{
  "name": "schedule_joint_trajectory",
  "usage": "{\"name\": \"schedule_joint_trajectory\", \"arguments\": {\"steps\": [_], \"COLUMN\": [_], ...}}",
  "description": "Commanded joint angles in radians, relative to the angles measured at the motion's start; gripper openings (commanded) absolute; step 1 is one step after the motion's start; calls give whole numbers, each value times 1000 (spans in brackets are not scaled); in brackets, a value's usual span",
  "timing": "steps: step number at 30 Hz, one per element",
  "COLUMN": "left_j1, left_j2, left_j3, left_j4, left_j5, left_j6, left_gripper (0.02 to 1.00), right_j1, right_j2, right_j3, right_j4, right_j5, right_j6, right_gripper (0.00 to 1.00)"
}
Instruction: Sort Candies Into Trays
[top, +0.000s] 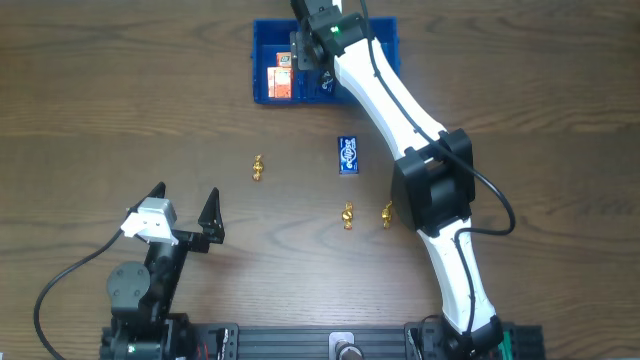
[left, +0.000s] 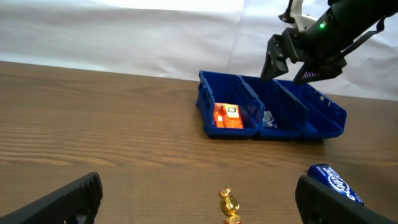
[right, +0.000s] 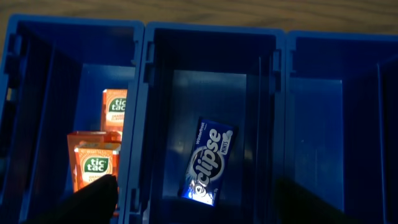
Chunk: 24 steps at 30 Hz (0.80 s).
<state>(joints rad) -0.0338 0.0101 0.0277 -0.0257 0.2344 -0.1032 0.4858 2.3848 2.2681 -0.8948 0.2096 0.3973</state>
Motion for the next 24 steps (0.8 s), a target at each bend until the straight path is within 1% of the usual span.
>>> {"name": "schedule_joint_trajectory", "arguments": {"steps": [1,4,7,9,11,13,14,17,18,19,21,24], "left_j1": [3,3,3,3,3,3,3,3,3,3,3,3], "left_j2": [-6,-6,-6,-6,-6,-6,-6,-6,-6,-6,-6,-6], "left_j3": [-23,-23,-23,-23,-23,-23,-23,-23,-23,-23,-23,-23], "left_j4": [-28,-28,-27,-28,-28,-28,-28,-28,-28,-27,-27,-28], "left_j5": [18,18,18,18,18,18,18,18,18,18,18,18], "left_j6": [11,11,11,11,11,11,11,11,11,11,11,11], "left_gripper": [998,998,996,998,998,998,998,998,1000,998,998,998], "right_j1": [26,85,104,126,135,124,112,68,59,50,42,40], "right_j2": [-135,-204,-208,-243,-313,-381,-387,-384,-383,-381,-369,-339], "right_j3": [11,-9,-92,-222,-388,-558,-603,-700,-721,-741,-775,-776], "right_j4": [-128,-373,-401,-340,-239,-160,-152,-111,-95,-76,-25,-17], "right_j5": [-1,-8,-13,-19,-32,-85,-84,-84,-84,-85,-121,-135], "right_j6": [-37,-23,7,25,48,61,94,173,183,183,183,183], "right_gripper": [923,998,1000,1000,1000,1000,1000,1000,1000,1000,1000,1000]}}
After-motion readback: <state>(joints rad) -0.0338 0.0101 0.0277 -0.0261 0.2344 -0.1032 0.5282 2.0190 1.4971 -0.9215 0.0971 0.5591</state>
